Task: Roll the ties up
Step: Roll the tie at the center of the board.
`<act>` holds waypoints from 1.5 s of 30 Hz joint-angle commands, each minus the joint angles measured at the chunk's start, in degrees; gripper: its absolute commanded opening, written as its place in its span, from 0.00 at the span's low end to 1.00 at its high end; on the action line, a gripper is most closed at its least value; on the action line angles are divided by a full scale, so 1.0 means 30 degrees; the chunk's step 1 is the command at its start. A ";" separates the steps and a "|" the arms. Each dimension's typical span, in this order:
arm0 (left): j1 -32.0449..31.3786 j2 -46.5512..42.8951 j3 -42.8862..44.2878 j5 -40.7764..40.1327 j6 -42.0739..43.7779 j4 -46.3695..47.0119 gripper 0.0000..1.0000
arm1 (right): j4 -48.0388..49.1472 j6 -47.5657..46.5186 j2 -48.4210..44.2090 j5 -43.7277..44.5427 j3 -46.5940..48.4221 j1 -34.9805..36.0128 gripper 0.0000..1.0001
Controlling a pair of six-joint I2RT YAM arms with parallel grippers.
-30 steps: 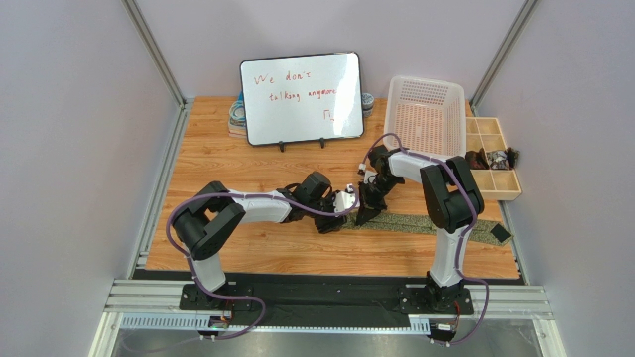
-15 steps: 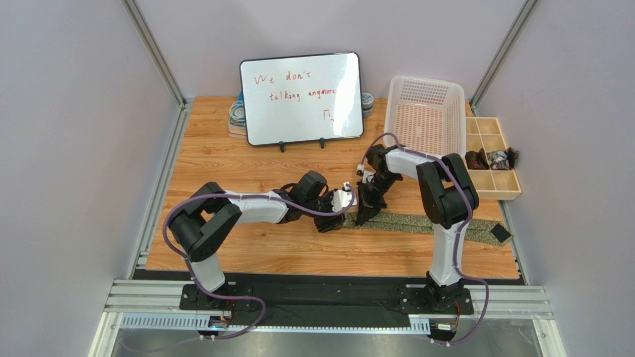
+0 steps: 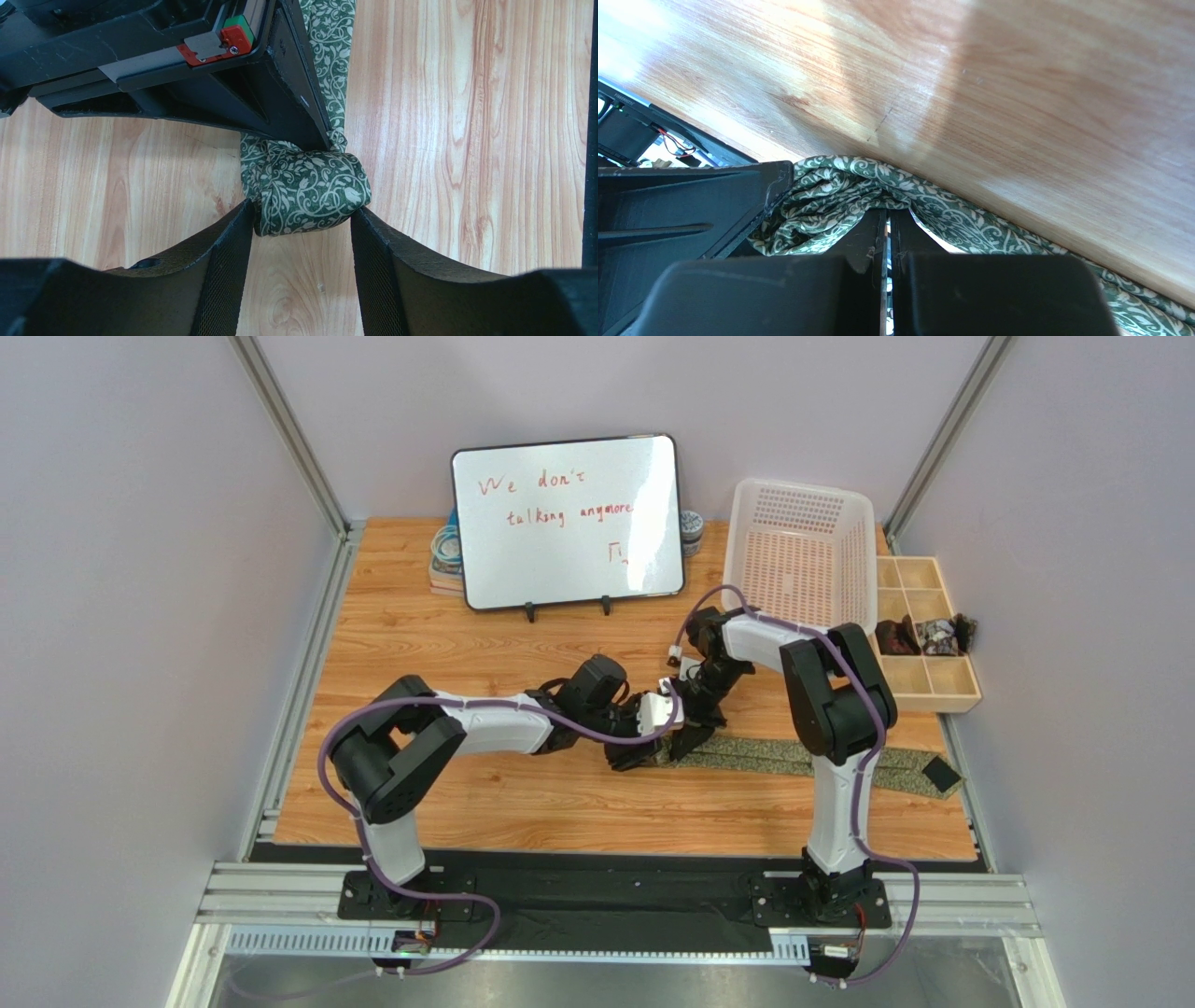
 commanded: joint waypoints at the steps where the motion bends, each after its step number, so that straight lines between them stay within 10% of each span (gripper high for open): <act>1: -0.0127 0.0243 0.0669 0.1007 0.0606 0.0780 0.59 | 0.3176 -0.0811 0.1552 0.3309 -0.0421 0.0540 0.00; 19: -0.0157 0.0974 0.0434 0.1418 -0.0974 0.2037 0.62 | 0.3614 -0.0576 0.1844 0.2461 -0.0421 0.0393 0.00; 45: -0.0538 0.1943 0.1078 0.0070 -0.0949 0.1250 0.40 | 0.6046 0.0889 0.1611 -0.0819 -0.0714 0.1418 0.00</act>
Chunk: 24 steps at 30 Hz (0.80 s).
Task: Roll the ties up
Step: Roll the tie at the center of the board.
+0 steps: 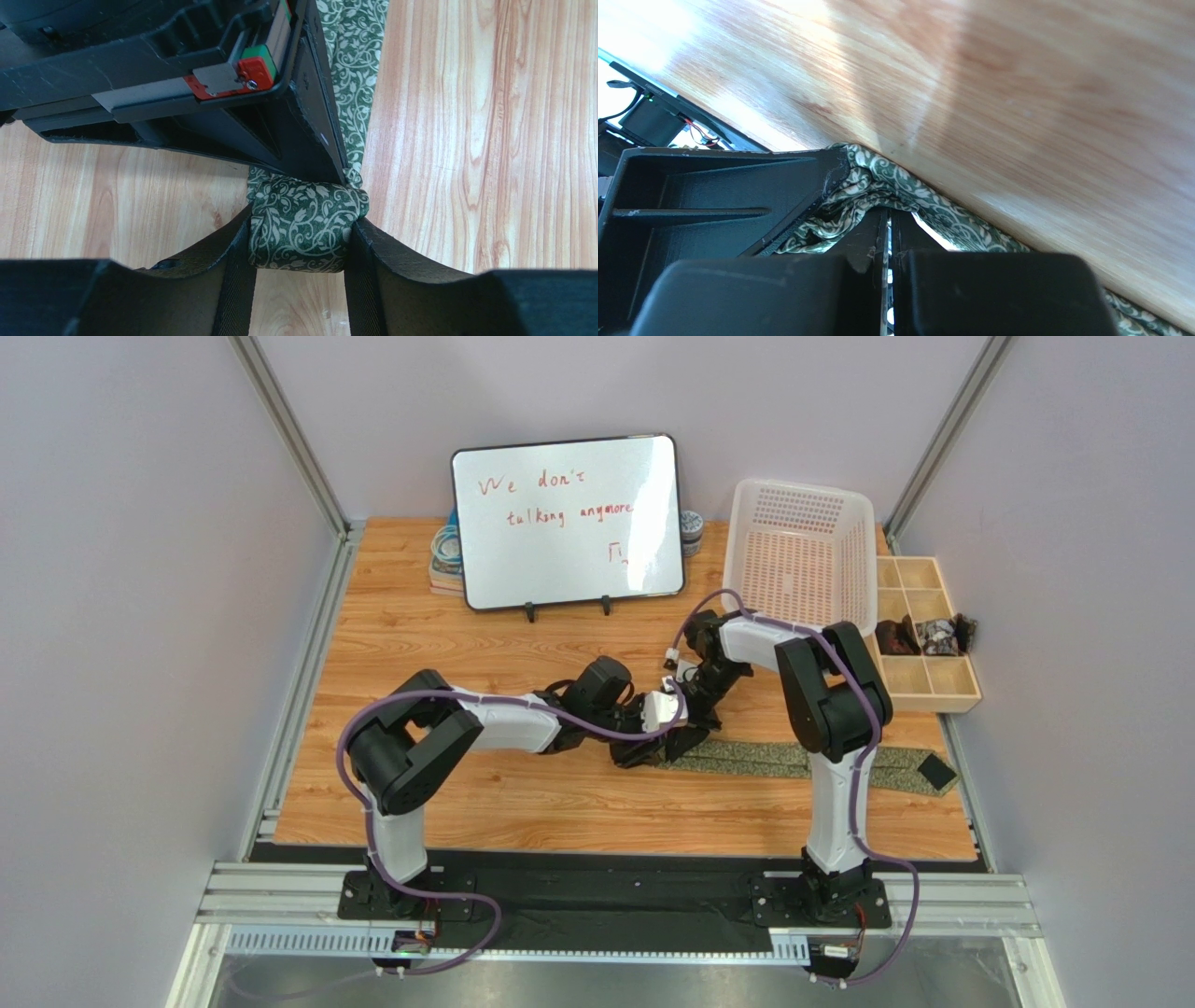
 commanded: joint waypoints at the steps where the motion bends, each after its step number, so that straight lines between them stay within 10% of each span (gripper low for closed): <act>1: -0.0545 0.0638 0.0809 -0.0265 0.0182 -0.0237 0.38 | 0.5734 0.0525 0.1115 0.0526 -0.0743 0.1404 0.00; 10: -0.0838 0.1196 0.1250 -0.2609 0.2818 -0.6239 0.17 | 0.3863 -0.0675 -0.0905 -0.0761 -0.0188 0.0498 0.01; 24: -0.0897 0.2426 0.2216 -0.3519 0.2761 -0.8648 0.14 | 0.0402 -0.2638 -0.3396 -0.2900 -0.0303 -0.1905 0.32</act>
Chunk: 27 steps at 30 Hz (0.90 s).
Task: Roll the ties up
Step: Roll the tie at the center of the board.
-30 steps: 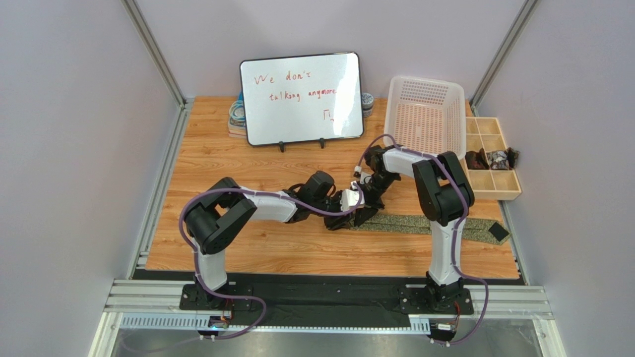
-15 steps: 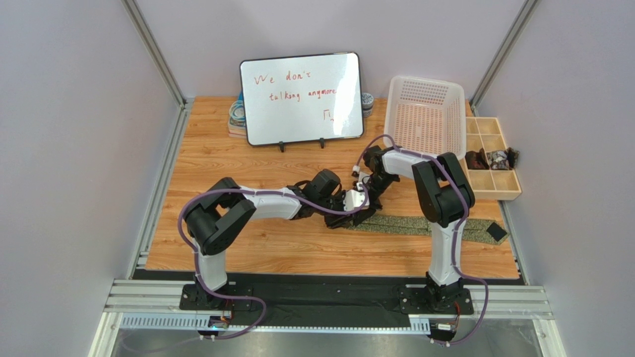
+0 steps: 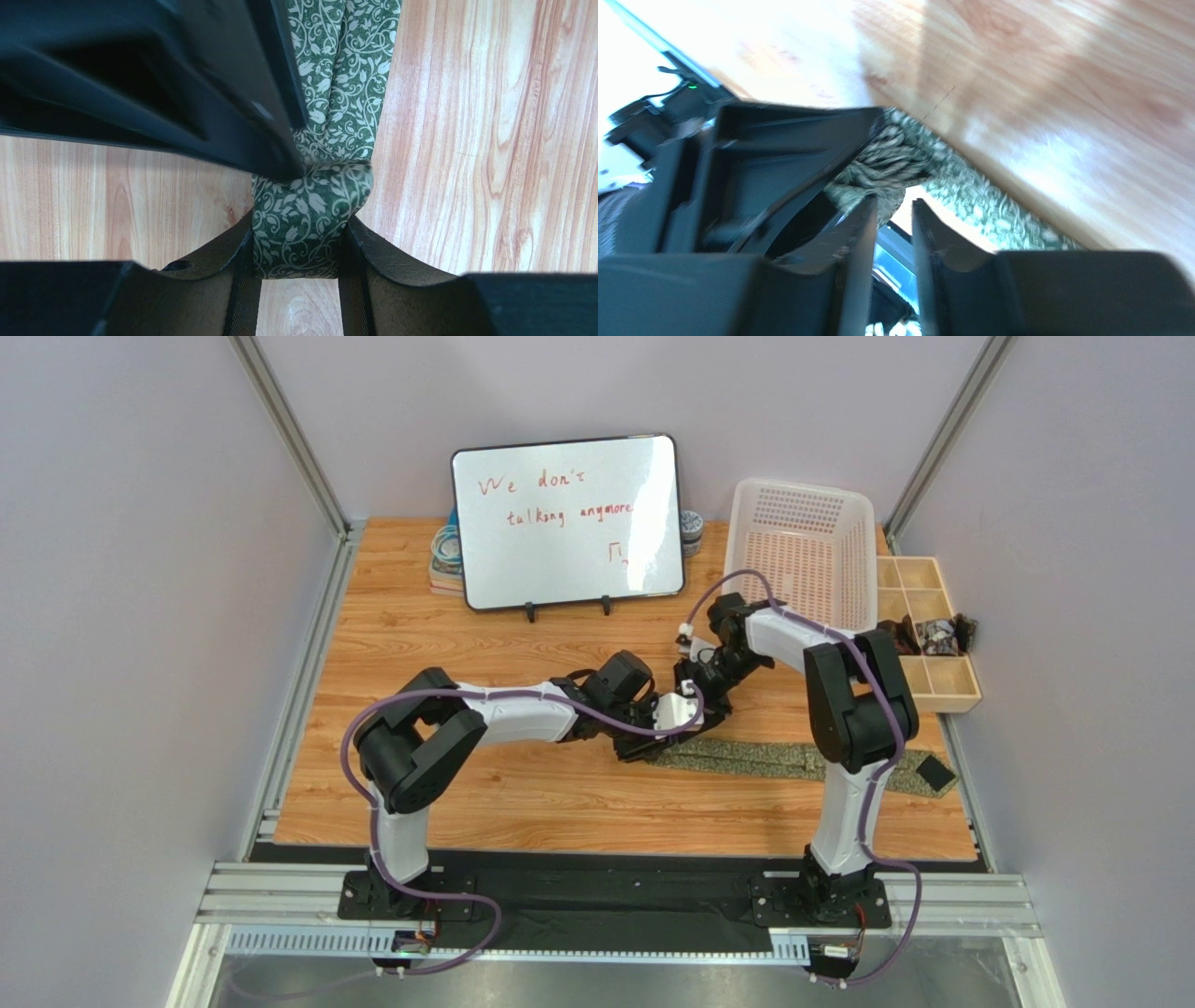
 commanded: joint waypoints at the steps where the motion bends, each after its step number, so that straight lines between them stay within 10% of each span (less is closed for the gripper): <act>1: -0.0270 0.1778 -0.0749 -0.1144 0.0596 -0.3154 0.14 | -0.0284 -0.0782 -0.1561 -0.1670 0.0017 -0.0573 0.34; 14: -0.0271 0.1748 -0.0574 -0.1143 0.0186 -0.3213 0.14 | 0.1064 0.0156 -0.0800 -0.1470 -0.0774 0.0685 0.48; 23: -0.0212 0.0783 -0.1100 -0.0734 0.0215 -0.3009 0.17 | 0.1035 -0.0809 -0.0069 0.2720 -0.0687 0.0803 0.00; 27: 0.0167 0.0022 -0.1335 -0.0032 0.0186 -0.2804 0.34 | 0.1121 -0.1366 0.0167 0.4067 -0.0832 0.0775 0.00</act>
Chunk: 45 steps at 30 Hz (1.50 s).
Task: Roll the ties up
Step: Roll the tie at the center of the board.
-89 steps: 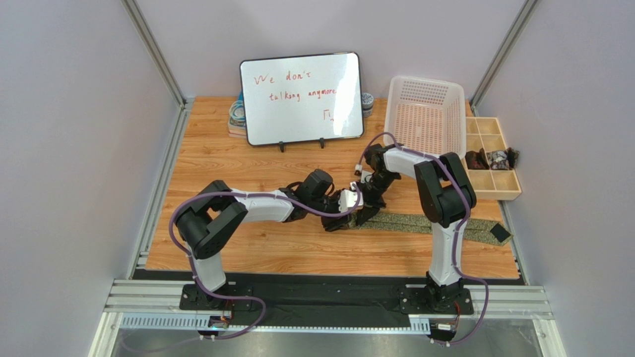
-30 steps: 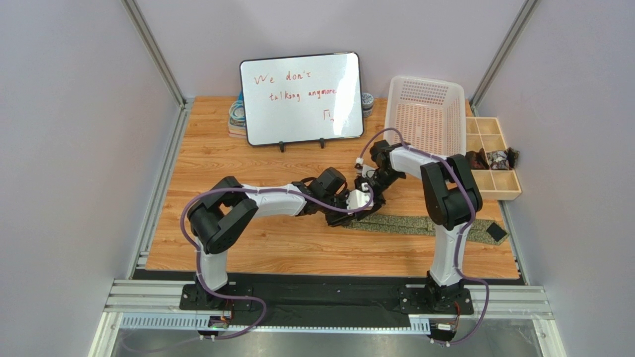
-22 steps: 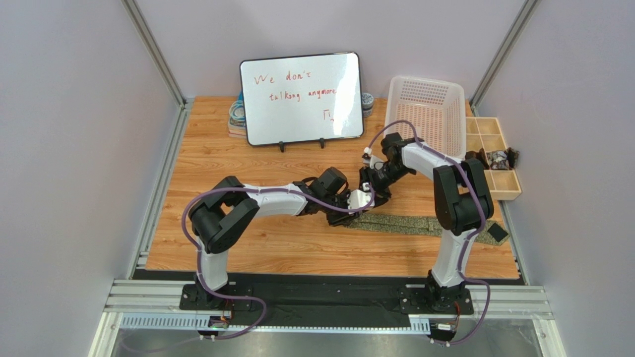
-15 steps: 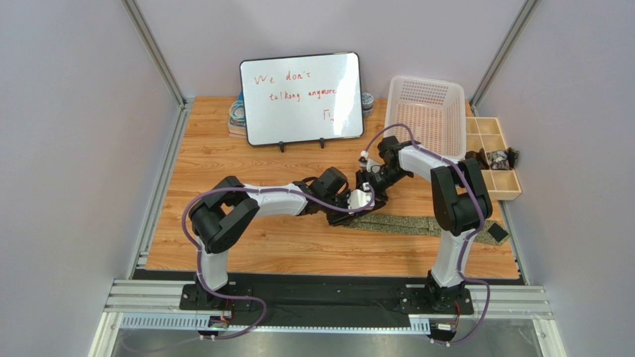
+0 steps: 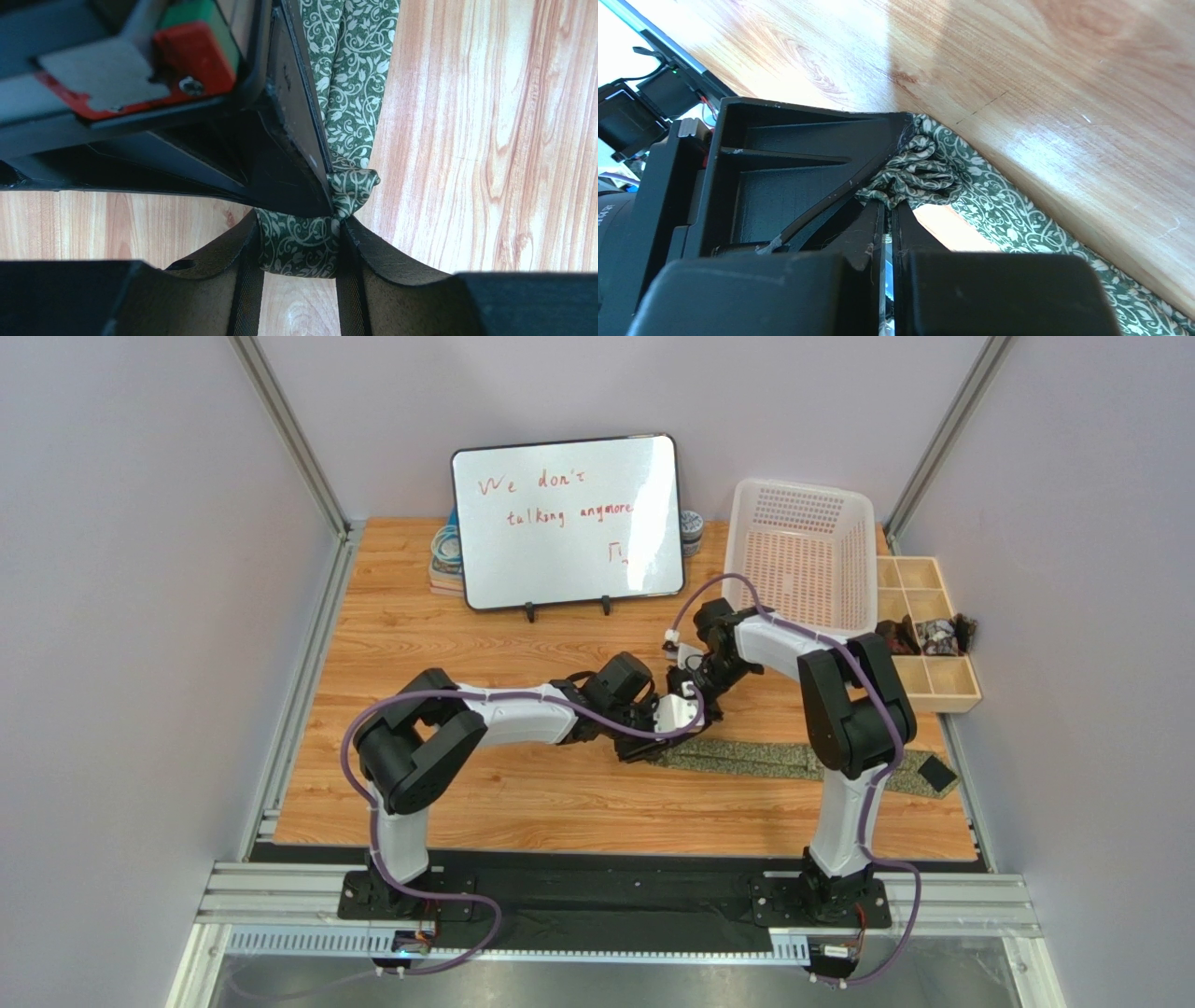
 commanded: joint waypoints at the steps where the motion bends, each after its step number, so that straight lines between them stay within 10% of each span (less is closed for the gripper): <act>1: 0.0321 -0.0277 -0.1306 0.0129 0.0143 -0.3044 0.37 | 0.0423 -0.1308 0.0713 0.4563 -0.0242 -0.0063 0.00; 8: 0.1170 -0.2153 -0.2213 0.1767 -0.0355 -0.1054 0.70 | 0.0600 -0.1222 0.1357 0.6237 -0.0858 -0.0415 0.00; 26: 0.1113 -0.1688 -0.3213 0.2972 0.0316 0.7037 0.83 | 0.0190 -0.0752 0.3324 0.6416 0.0314 -0.0093 0.00; 28: 0.1055 -0.1366 -0.2569 0.3526 0.1016 0.6017 0.99 | 0.0189 -0.0782 0.2942 0.6005 0.0255 -0.0064 0.00; 36: 0.0001 0.0244 -0.0694 0.4205 0.2164 0.3578 0.98 | 0.0658 -0.0489 0.1331 0.5011 0.0079 0.0170 0.00; 45: -0.0264 0.1361 0.0013 0.3090 0.2251 0.2056 0.72 | 0.1390 -0.0108 0.0217 0.3459 -0.0155 0.0200 0.00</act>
